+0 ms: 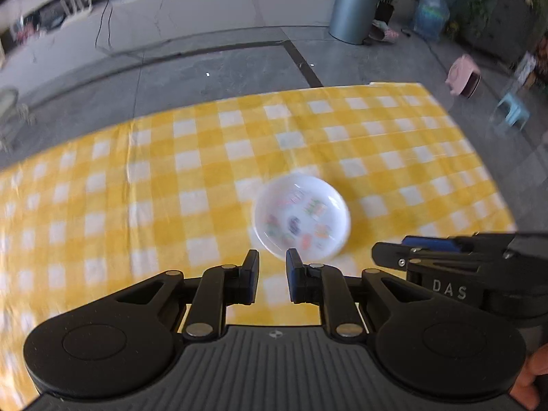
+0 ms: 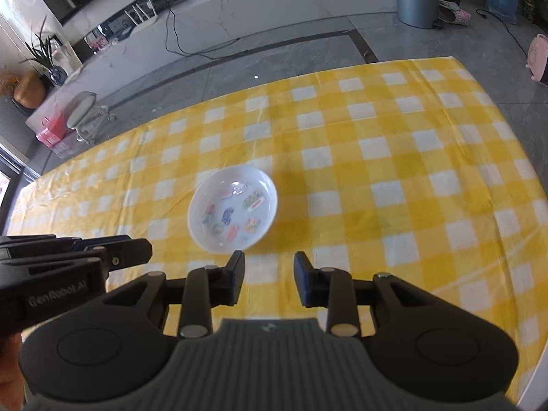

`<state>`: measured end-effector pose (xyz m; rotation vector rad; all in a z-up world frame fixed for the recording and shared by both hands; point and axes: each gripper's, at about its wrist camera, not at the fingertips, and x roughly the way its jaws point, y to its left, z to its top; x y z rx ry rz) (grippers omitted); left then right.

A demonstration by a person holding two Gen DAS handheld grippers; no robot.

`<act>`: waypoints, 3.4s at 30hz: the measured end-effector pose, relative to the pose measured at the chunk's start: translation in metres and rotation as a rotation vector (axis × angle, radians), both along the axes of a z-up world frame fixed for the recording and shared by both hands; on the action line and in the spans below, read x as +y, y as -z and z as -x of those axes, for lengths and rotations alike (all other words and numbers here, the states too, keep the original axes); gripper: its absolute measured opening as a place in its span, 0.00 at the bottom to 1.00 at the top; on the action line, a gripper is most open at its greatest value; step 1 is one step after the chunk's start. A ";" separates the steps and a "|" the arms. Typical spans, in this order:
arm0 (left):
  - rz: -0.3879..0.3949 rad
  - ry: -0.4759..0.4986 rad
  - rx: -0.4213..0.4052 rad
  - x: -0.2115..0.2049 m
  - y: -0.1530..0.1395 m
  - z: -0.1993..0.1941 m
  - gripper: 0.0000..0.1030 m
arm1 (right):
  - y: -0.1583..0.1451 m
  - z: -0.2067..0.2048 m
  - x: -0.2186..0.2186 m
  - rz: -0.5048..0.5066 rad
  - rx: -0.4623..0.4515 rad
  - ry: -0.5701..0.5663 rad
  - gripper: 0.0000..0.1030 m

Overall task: Organize plates and bowls
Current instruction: 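Open both grippers and lift them away from the plates, then close both grippers on the rim of the small white sticker bowl, then carry the sticker bowl onto the 'Fruity' plate and lower it with both grippers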

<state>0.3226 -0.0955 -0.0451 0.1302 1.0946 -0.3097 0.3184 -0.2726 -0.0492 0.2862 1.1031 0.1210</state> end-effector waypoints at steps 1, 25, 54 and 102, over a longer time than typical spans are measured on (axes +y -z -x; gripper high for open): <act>-0.009 0.010 0.005 0.000 0.006 -0.006 0.19 | 0.003 -0.007 0.002 0.004 0.005 0.003 0.30; 0.107 -0.123 0.132 0.017 0.060 -0.056 0.16 | 0.048 -0.060 0.007 -0.039 0.067 0.056 0.04; 0.134 -0.155 0.154 0.024 -0.026 0.107 0.06 | -0.021 0.107 -0.010 -0.179 0.058 0.081 0.00; 0.331 -0.368 0.097 0.052 0.051 0.218 0.11 | 0.041 0.234 -0.013 -0.277 -0.022 0.171 0.05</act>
